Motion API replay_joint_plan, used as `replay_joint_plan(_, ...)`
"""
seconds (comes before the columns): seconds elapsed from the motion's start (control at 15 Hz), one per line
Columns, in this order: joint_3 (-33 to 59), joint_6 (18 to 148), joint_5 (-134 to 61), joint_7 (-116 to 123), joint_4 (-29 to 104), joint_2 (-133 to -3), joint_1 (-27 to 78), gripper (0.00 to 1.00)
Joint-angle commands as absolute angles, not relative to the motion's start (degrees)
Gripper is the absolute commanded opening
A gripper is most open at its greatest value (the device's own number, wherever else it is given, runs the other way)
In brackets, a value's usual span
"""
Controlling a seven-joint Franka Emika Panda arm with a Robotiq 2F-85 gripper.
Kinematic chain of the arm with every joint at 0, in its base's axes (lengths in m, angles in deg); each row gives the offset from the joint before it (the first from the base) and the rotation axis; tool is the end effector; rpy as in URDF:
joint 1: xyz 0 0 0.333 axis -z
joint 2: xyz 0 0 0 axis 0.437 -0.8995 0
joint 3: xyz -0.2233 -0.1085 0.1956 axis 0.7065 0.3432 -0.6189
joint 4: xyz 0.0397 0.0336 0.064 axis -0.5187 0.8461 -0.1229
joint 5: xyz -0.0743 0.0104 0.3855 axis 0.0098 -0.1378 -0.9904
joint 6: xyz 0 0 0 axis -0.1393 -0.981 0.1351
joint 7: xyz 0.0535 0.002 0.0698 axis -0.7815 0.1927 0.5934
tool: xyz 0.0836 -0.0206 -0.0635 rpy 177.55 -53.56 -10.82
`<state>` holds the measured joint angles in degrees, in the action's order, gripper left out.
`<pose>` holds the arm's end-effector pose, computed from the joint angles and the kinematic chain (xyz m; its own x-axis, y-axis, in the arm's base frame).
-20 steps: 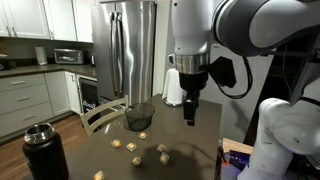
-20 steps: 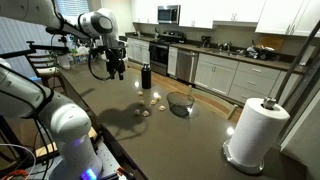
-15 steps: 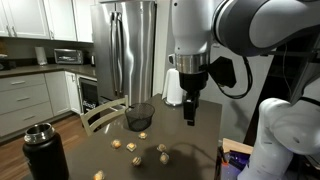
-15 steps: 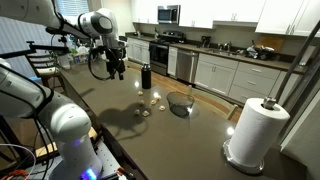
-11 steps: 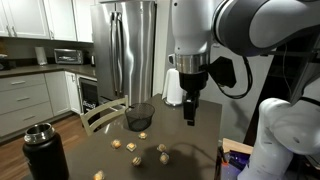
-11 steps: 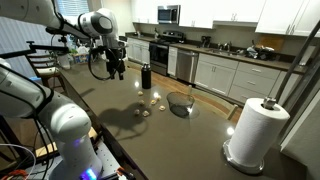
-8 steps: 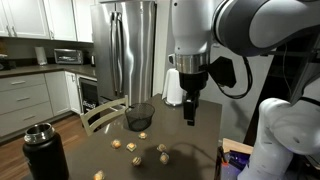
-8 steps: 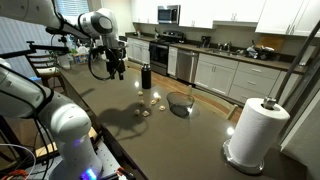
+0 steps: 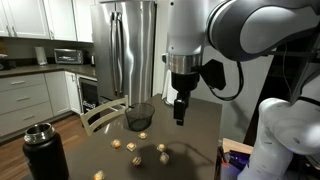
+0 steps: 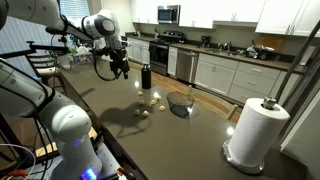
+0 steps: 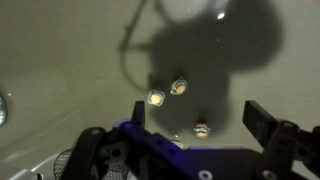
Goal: Put a small packet inside the basket
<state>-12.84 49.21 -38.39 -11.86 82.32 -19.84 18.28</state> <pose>0.3261 0.1962 0.4929 0.9939 0.1045 -0.0354 0.1099 -0.9653 0.2368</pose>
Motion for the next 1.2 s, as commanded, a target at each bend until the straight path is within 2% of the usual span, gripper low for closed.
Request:
replay_joint_plan(0.0,-10.62,54.25,-37.3,-8.67,81.37,-23.53,16.7,1.0)
replay_joint_plan(1.13,2.32,80.24,-48.74,1.01,91.81,-35.59,17.3,1.0)
